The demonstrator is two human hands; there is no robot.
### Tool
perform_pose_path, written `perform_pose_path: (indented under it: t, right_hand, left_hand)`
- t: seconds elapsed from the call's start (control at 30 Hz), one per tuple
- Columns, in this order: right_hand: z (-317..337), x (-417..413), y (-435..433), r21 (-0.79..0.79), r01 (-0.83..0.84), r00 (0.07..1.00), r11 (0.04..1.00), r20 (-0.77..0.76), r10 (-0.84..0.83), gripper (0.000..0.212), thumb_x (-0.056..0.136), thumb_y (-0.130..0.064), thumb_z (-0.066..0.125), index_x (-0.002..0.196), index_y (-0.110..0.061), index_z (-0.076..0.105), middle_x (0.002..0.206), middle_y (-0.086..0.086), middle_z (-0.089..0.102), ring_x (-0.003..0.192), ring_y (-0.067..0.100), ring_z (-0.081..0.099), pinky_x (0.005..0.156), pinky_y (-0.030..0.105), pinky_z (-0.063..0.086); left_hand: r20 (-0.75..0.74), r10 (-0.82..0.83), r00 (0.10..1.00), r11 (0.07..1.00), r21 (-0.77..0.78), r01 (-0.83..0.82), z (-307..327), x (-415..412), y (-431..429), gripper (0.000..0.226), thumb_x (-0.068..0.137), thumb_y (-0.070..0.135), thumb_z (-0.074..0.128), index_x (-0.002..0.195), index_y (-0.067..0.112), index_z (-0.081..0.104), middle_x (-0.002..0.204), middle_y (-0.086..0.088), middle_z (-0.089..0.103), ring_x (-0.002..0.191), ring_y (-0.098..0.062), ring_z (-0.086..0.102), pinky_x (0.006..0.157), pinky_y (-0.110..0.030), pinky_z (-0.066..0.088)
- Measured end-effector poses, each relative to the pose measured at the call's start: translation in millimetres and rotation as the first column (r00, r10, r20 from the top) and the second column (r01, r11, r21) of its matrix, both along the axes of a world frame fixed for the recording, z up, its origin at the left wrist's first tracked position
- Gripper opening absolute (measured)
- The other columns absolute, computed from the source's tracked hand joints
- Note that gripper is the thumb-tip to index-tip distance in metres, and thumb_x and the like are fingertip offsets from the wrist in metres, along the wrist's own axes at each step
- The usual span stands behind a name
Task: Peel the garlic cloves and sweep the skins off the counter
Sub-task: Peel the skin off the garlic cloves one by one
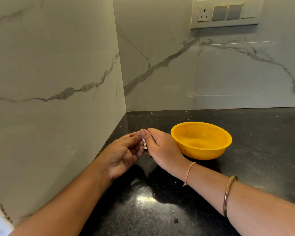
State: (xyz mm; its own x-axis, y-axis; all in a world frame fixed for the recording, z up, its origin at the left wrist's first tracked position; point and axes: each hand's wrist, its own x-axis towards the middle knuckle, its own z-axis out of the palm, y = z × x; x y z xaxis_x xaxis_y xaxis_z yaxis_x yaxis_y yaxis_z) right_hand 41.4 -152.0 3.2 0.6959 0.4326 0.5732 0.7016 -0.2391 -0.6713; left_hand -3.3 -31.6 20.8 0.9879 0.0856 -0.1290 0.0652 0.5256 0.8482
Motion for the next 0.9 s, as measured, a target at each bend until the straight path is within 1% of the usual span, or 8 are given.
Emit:
perform_pose_path:
  t: [0.13, 0.27, 0.37, 0.53, 0.63, 0.7, 0.8, 0.9]
  right_hand:
    - [0.0, -2.6, 2.3, 0.030, 0.003, 0.999, 1.000, 0.031, -0.004, 0.037, 0.100, -0.022, 0.040, 0.064, -0.028, 0.042, 0.056, -0.014, 0.045, 0.056, -0.005, 0.050, 0.050, 0.013, 0.036]
    - [-0.3, -4.3, 5.5, 0.129, -0.031, 0.998, 0.991, -0.049, 0.038, 0.038, 0.100, -0.018, 0.039, 0.063, -0.027, 0.044, 0.056, -0.013, 0.046, 0.054, -0.004, 0.049, 0.050, 0.012, 0.036]
    - [-3.4, -3.3, 8.0, 0.163, -0.027, 0.989, 0.986, -0.137, 0.050, 0.034, 0.101, -0.022, 0.038, 0.067, -0.024, 0.045, 0.059, -0.008, 0.049, 0.052, 0.004, 0.046, 0.052, 0.024, 0.037]
    - [-3.0, -1.8, 7.6, 0.167, -0.036, 0.988, 0.985, -0.140, 0.060, 0.020, 0.097, -0.027, 0.047, 0.081, -0.017, 0.054, 0.072, 0.002, 0.059, 0.069, 0.018, 0.057, 0.062, 0.037, 0.050]
    - [-3.7, 0.0, 6.6, 0.177, -0.024, 0.993, 0.984, -0.111, 0.044, 0.014, 0.094, -0.020, 0.053, 0.081, -0.020, 0.057, 0.076, 0.003, 0.063, 0.072, 0.019, 0.061, 0.066, 0.038, 0.053]
    - [-4.2, 1.4, 6.3, 0.183, -0.011, 0.992, 0.983, -0.120, 0.033, 0.015, 0.094, -0.018, 0.055, 0.080, -0.023, 0.057, 0.074, -0.002, 0.063, 0.073, 0.019, 0.062, 0.069, 0.041, 0.055]
    - [-4.7, 3.9, 4.1, 0.160, 0.010, 0.995, 0.987, -0.097, 0.005, 0.014, 0.093, -0.017, 0.055, 0.082, -0.022, 0.059, 0.074, -0.003, 0.063, 0.074, 0.019, 0.063, 0.069, 0.046, 0.054]
    - [-5.4, 4.5, 2.1, 0.078, 0.002, 1.000, 0.997, -0.001, -0.002, 0.009, 0.093, -0.016, 0.055, 0.089, -0.010, 0.061, 0.078, 0.006, 0.064, 0.073, 0.021, 0.061, 0.066, 0.044, 0.053]
  left_hand:
    - [-0.026, 0.026, 0.999, 0.992, -0.126, -0.029, 0.3, -1.9, -5.0, 0.019, 0.067, 0.008, 0.066, 0.086, 0.003, 0.067, 0.070, -0.005, 0.065, 0.065, -0.008, 0.059, 0.065, -0.016, 0.053]
    - [-0.017, 0.068, 0.998, 0.986, -0.154, -0.069, -0.8, -1.3, -6.0, 0.014, 0.077, 0.010, 0.063, 0.090, 0.004, 0.066, 0.070, -0.005, 0.067, 0.060, -0.008, 0.063, 0.069, -0.017, 0.053]
    - [0.030, 0.099, 0.995, 0.989, -0.114, -0.095, 0.3, -0.8, -5.6, 0.009, 0.082, 0.010, 0.060, 0.088, 0.007, 0.067, 0.069, -0.004, 0.068, 0.058, -0.007, 0.063, 0.060, -0.016, 0.054]
    - [0.083, 0.093, 0.992, 0.996, -0.001, -0.093, 1.9, -1.1, -3.1, 0.017, 0.072, 0.015, 0.064, 0.088, 0.014, 0.069, 0.083, -0.005, 0.069, 0.077, -0.013, 0.065, 0.061, -0.022, 0.054]
    - [0.096, 0.130, 0.987, 0.990, 0.051, -0.135, 3.0, -3.2, -4.1, 0.012, 0.078, 0.015, 0.063, 0.088, 0.015, 0.069, 0.073, 0.001, 0.071, 0.065, -0.006, 0.066, 0.051, -0.018, 0.051]
    - [0.126, 0.159, 0.979, 0.979, 0.110, -0.173, 4.2, -3.5, -4.9, 0.011, 0.083, 0.015, 0.061, 0.090, 0.014, 0.069, 0.071, 0.003, 0.071, 0.063, -0.004, 0.064, 0.052, -0.016, 0.050]
    - [0.205, 0.185, 0.961, 0.933, 0.272, -0.238, 4.2, -3.6, -2.1, 0.017, 0.090, 0.010, 0.055, 0.095, 0.011, 0.071, 0.075, 0.001, 0.073, 0.067, -0.004, 0.067, 0.059, -0.015, 0.052]
    - [0.257, 0.175, 0.950, 0.829, 0.482, -0.284, 1.9, -4.3, 1.5, 0.020, 0.089, 0.008, 0.057, 0.093, 0.018, 0.073, 0.089, -0.005, 0.074, 0.086, -0.014, 0.069, 0.076, -0.023, 0.054]
